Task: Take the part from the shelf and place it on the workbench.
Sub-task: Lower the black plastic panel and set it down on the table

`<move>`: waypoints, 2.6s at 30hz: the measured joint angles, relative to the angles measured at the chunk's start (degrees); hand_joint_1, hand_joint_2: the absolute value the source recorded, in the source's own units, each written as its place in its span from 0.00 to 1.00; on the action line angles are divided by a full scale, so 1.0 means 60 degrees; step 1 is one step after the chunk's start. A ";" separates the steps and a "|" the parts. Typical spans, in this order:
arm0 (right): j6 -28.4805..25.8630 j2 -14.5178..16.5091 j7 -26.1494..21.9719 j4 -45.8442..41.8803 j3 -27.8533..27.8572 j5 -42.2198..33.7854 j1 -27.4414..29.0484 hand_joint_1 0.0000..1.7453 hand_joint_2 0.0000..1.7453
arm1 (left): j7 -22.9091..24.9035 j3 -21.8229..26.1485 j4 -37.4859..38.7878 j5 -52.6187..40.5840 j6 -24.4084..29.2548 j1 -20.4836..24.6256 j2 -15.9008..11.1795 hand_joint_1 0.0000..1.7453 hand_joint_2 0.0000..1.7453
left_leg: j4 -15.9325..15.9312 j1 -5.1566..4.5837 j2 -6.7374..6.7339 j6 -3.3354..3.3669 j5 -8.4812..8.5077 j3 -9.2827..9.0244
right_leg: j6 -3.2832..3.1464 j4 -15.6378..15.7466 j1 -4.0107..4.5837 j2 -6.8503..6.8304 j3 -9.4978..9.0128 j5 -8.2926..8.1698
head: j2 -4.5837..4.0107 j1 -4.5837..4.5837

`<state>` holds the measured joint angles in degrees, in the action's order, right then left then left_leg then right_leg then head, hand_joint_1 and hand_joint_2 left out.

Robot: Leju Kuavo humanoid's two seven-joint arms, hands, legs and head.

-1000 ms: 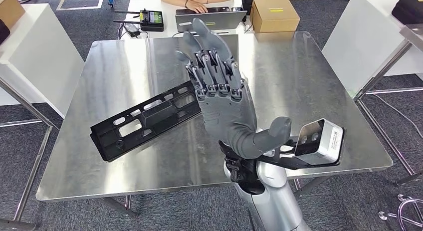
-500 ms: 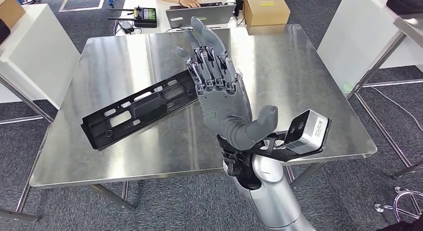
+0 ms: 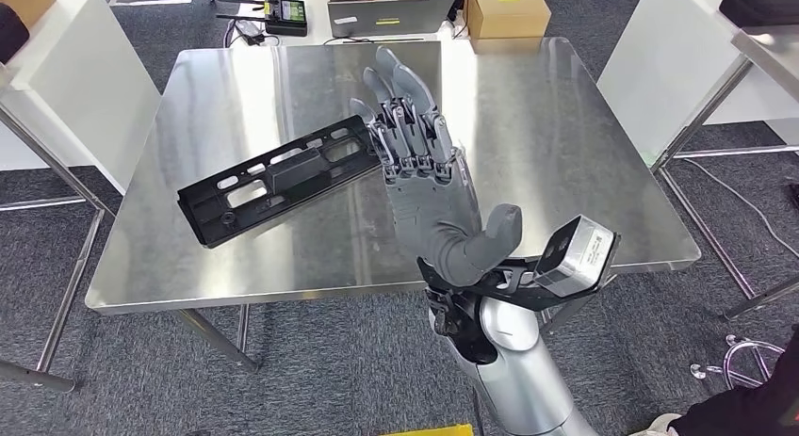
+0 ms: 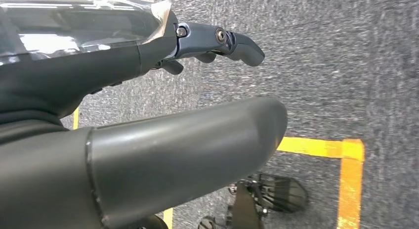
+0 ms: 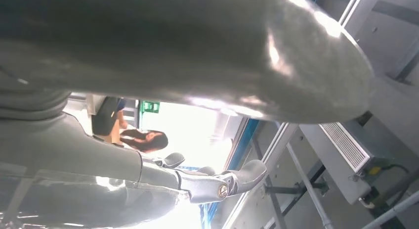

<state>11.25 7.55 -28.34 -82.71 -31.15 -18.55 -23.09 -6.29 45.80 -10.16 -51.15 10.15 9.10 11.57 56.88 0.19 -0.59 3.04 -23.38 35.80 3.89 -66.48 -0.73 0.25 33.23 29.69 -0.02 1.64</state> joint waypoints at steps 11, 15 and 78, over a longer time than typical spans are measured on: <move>-0.0103 -0.0001 -0.0031 -0.0026 -0.0010 0.0127 0.0213 0.00 0.00 | 0.0000 0.0003 0.0000 0.0030 -0.0034 -0.0043 -0.0002 0.00 0.00 | 0.2384 0.0091 0.0081 -0.0549 -0.1570 0.0879 | -0.0703 0.1826 0.0014 -0.0055 -0.0549 -0.0511 | 0.0000 -0.0032; -0.0111 0.0001 -0.0031 -0.0027 -0.0012 0.0149 0.0286 0.00 0.00 | 0.0000 0.0003 0.0000 0.0049 -0.0031 -0.0045 -0.0002 0.00 0.00 | 0.2022 0.0156 0.0080 -0.0585 -0.0962 0.0006 | -0.0591 0.1640 0.0006 -0.0060 -0.0043 -0.0773 | 0.0000 -0.0035; -0.6118 -0.0675 0.0250 0.7211 0.2891 0.3708 0.2049 0.00 0.00 | 0.0026 0.0546 0.0002 0.0615 0.0476 -0.0330 -0.0093 0.00 0.00 | 0.0937 0.0255 0.0173 -0.0699 -0.0740 -0.0476 | -0.0356 0.1553 -0.0047 -0.0274 0.0007 -0.0630 | 0.0000 0.0003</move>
<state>-25.46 3.50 -26.83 -39.45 -13.80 3.70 -10.80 -6.14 49.07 -10.15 -47.46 13.00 7.12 11.02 62.50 1.72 0.45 -1.16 -27.82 32.95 1.75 -57.16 -1.02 -1.39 33.27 25.91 -0.02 1.66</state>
